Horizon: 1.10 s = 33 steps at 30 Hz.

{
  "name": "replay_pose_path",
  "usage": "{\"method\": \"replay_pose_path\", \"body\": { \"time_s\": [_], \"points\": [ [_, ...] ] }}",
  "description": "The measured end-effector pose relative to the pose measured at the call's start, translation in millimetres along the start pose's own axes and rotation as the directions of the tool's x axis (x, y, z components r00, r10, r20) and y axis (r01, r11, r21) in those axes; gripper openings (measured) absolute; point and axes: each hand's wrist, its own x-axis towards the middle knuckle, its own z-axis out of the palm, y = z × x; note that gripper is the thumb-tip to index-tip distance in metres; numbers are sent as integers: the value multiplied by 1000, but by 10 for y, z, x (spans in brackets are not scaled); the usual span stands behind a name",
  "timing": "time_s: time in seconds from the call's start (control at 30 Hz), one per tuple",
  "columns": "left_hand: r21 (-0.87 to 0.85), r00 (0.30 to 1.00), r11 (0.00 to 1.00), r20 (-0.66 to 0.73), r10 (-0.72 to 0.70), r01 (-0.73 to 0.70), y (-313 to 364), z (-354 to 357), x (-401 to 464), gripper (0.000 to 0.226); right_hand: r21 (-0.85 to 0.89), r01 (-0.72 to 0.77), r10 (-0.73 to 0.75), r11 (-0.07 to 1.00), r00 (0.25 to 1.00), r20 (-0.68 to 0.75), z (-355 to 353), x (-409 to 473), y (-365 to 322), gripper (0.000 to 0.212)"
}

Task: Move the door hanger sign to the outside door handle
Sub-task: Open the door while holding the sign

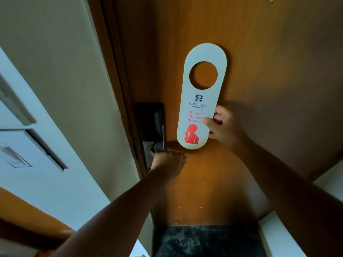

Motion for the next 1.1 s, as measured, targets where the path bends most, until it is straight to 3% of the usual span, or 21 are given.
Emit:
{"method": "replay_pose_path", "body": {
  "time_s": [0.1,0.2,0.43,0.63,0.97,1.1],
  "points": [
    [110,985,990,154,74,-92,17,24,-3,37,-71,20,-21,997,1000,-8,-17,-63,-37,37],
    [110,976,989,204,71,-95,39,-33,-32,37,-82,83,-84,993,996,-15,-35,-239,-115,39],
    [40,989,998,143,46,-52,127,-137,-280,42,-55,101,-104,993,993,-52,-289,-875,-313,35],
    [-197,996,976,47,-80,88,352,-381,-632,42,-100,80,-95,992,984,-153,-563,-1589,-436,26],
    [-345,997,936,24,-67,72,903,-791,-1500,31,-158,10,-38,987,983,-177,-663,-2861,-534,22],
    [-495,999,869,34,37,-16,1153,-1053,-1895,29,-170,-46,9,984,977,-211,-711,-3454,-574,30]
  ]
}}
